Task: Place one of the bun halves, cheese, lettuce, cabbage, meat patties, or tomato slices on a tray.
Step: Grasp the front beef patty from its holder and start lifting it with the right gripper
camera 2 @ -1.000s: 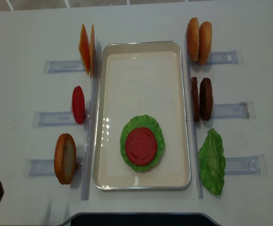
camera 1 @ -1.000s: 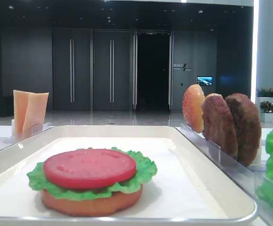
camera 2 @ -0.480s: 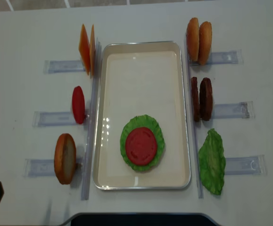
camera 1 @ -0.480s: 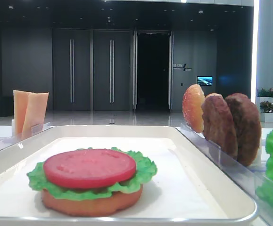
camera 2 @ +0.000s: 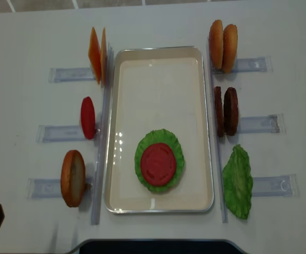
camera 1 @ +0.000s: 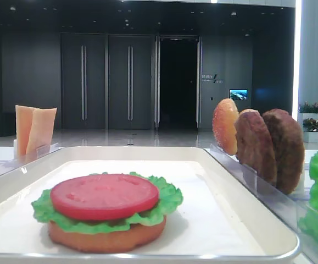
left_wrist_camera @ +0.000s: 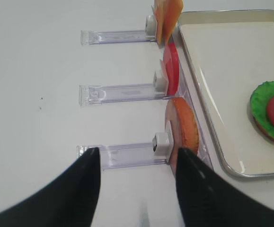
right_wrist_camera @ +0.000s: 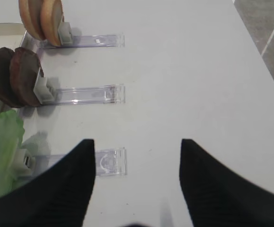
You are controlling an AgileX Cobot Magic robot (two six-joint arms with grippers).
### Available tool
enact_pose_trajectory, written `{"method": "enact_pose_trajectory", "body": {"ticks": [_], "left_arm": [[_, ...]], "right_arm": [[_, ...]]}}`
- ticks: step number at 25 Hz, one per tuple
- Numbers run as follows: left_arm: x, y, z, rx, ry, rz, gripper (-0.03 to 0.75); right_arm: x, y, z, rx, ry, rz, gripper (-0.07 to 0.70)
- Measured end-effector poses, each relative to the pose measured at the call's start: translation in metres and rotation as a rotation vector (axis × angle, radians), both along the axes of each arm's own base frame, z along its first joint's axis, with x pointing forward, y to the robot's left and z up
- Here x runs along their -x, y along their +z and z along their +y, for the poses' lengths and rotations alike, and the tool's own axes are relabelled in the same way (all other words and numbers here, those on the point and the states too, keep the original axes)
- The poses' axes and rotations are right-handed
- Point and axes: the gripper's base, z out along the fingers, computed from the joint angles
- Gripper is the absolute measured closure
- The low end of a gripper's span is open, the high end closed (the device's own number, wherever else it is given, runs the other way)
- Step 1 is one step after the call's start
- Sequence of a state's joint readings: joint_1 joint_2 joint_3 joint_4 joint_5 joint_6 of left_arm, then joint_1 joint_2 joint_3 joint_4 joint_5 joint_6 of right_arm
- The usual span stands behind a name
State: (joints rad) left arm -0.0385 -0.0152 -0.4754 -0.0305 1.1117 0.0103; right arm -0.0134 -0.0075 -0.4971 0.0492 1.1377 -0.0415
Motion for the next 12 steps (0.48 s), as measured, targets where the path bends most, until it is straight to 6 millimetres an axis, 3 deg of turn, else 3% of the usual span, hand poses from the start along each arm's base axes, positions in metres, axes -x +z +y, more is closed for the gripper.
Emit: {"method": "enact_pose_trajectory", "body": {"ticks": [12], "left_arm": [[0.0, 0.0, 0.0, 0.001, 0.0, 0.0, 0.316]], "right_arm": [[-0.027, -0.001, 0.002, -0.025, 0.012, 0.184, 0.223]]}}
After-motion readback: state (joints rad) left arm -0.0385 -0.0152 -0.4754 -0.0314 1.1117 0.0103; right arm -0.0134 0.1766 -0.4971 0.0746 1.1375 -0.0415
